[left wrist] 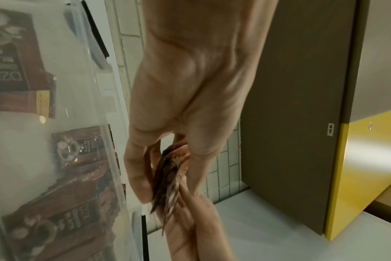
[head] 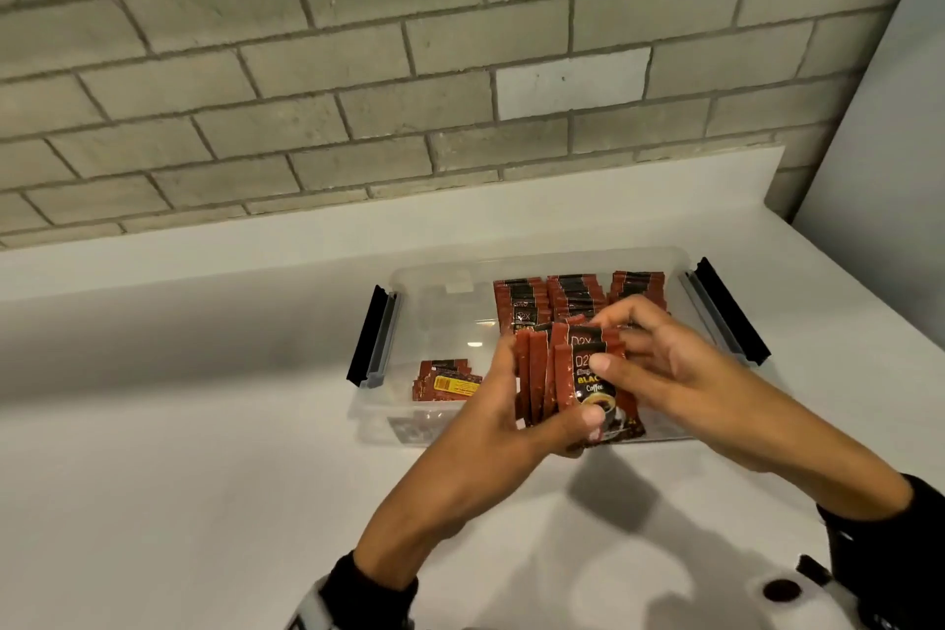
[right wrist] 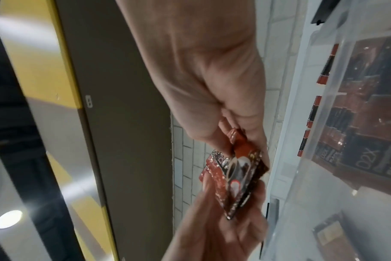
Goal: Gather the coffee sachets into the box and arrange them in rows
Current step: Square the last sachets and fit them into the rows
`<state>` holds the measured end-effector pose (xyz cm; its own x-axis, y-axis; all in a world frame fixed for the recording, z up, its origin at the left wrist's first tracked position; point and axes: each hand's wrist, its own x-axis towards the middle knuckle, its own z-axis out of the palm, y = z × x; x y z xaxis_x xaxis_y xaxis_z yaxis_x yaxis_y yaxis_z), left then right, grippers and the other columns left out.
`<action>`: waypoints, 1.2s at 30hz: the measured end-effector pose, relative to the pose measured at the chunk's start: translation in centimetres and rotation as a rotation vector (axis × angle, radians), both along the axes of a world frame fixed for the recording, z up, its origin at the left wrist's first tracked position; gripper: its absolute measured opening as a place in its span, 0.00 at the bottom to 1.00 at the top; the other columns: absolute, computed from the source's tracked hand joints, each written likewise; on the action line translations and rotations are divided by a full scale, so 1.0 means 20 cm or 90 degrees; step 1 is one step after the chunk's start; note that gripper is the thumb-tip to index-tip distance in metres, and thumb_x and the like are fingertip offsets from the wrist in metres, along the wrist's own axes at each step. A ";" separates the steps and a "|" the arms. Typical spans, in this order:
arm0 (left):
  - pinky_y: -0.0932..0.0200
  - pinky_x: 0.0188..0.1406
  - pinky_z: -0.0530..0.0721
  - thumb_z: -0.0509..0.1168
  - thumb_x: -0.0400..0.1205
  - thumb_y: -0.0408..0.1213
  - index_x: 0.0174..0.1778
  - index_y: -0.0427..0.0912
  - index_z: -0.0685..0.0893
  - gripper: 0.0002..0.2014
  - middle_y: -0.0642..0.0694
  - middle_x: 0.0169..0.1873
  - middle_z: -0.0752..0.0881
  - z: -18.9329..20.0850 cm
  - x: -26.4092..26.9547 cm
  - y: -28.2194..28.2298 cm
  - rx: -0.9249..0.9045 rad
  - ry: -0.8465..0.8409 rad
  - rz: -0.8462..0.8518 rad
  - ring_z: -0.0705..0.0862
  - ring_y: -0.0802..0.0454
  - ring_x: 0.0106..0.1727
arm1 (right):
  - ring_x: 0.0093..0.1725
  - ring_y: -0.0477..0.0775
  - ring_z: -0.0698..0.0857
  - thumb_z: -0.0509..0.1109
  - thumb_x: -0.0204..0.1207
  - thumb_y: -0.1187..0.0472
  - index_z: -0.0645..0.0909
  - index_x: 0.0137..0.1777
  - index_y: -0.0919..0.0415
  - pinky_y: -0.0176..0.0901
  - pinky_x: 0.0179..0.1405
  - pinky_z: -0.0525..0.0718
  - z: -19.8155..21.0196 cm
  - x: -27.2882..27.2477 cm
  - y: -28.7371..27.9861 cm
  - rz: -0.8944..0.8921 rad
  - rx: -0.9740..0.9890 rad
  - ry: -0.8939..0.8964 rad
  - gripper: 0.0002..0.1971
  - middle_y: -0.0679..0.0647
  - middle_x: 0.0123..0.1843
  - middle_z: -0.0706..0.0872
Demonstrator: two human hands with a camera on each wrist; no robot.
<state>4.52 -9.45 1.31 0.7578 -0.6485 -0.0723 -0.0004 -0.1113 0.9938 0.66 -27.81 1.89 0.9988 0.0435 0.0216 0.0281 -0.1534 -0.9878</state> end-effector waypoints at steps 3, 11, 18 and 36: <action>0.63 0.51 0.85 0.68 0.81 0.32 0.73 0.56 0.66 0.28 0.59 0.57 0.86 -0.04 -0.02 -0.05 -0.028 0.008 0.018 0.85 0.60 0.60 | 0.53 0.51 0.89 0.67 0.75 0.56 0.72 0.57 0.57 0.49 0.53 0.88 -0.01 -0.01 0.04 -0.001 -0.020 -0.004 0.13 0.52 0.52 0.90; 0.52 0.64 0.83 0.64 0.82 0.28 0.72 0.53 0.69 0.25 0.54 0.58 0.88 -0.09 -0.02 -0.07 -0.065 0.060 0.081 0.85 0.56 0.61 | 0.62 0.26 0.78 0.57 0.79 0.48 0.60 0.69 0.32 0.28 0.60 0.80 -0.03 -0.06 0.11 -0.026 -0.098 -0.004 0.20 0.28 0.61 0.82; 0.52 0.56 0.87 0.57 0.87 0.31 0.75 0.57 0.61 0.24 0.52 0.61 0.85 -0.09 -0.05 -0.09 -0.073 0.062 0.037 0.86 0.56 0.59 | 0.68 0.19 0.67 0.55 0.85 0.60 0.34 0.77 0.26 0.29 0.71 0.69 -0.06 -0.09 0.17 0.023 -0.137 0.045 0.38 0.20 0.71 0.64; 0.63 0.66 0.79 0.58 0.85 0.30 0.75 0.52 0.64 0.23 0.57 0.66 0.79 -0.04 -0.01 0.00 0.051 -0.008 0.009 0.77 0.67 0.67 | 0.58 0.61 0.73 0.88 0.39 0.60 0.72 0.64 0.58 0.57 0.43 0.88 -0.06 0.02 0.28 0.010 -0.812 -0.277 0.48 0.59 0.62 0.72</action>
